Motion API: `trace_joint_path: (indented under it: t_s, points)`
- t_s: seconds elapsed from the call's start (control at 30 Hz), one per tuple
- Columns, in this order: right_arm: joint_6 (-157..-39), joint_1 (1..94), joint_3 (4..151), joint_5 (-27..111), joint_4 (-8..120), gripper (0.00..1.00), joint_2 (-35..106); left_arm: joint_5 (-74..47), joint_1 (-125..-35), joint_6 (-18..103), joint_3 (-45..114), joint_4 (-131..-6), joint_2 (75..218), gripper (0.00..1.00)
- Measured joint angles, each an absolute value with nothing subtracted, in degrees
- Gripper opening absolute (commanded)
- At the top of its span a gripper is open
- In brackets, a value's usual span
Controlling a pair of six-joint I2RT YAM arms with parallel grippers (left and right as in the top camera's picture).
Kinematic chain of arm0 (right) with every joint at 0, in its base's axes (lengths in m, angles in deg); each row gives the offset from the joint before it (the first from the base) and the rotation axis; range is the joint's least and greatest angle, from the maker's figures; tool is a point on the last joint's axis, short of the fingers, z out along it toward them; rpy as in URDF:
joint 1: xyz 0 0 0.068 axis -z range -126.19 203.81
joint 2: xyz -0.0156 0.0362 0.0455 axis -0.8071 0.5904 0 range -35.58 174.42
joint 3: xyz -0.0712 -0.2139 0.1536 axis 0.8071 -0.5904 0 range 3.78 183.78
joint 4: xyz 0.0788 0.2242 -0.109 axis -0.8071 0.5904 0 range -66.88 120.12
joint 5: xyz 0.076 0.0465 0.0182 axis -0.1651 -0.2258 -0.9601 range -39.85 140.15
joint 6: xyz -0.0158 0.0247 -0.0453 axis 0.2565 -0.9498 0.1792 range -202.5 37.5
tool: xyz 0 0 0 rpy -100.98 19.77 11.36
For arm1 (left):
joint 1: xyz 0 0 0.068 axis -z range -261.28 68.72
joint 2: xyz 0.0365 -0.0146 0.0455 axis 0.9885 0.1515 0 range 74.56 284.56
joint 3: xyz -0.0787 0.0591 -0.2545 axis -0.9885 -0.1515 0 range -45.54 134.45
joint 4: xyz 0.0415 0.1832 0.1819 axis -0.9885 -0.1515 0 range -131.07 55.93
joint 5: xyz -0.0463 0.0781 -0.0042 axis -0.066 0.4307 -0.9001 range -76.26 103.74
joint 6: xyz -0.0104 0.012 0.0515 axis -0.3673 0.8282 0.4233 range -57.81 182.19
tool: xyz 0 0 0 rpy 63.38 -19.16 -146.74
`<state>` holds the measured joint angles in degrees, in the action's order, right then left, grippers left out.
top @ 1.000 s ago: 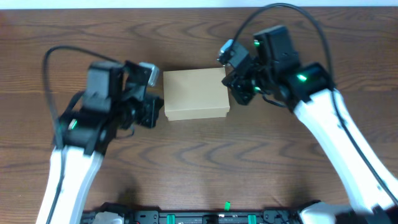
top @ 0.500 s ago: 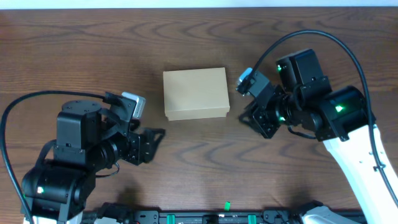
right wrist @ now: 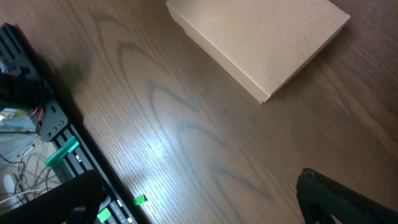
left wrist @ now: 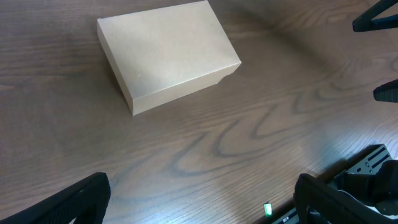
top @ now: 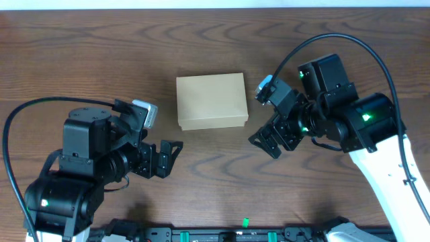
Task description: Pack container
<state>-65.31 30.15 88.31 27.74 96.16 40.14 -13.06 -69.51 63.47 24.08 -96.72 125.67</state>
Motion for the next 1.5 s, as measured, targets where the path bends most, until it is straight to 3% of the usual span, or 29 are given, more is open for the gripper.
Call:
trace_joint_path:
  t_s: [0.33, 0.67, 0.97, 1.27, 1.5]
  points:
    - [-65.3, 30.2, 88.3, 27.8, 96.1, 0.99, 40.1, -12.3, -70.2, 63.5, 24.1, -97.2, 125.0, 0.95]
    - [-65.3, 30.2, 88.3, 27.9, 96.2, 0.99, 40.1, -3.8, -81.3, 63.5, 22.8, -97.5, 110.5, 0.95]
    - [-65.3, 30.2, 88.0, 27.9, 96.2, 0.99, 40.1, 1.2, -88.4, 63.5, 0.7, -83.7, 91.9, 0.95]
    - [-65.3, 30.2, 88.0, 27.9, 96.2, 0.99, 40.1, 2.1, -88.2, 61.3, -22.7, -66.4, 80.0, 0.95]
    - [-65.3, 30.2, 88.0, 27.9, 96.2, 0.99, 40.1, 2.1, -86.0, 59.1, -31.0, -63.0, 75.4, 0.95]
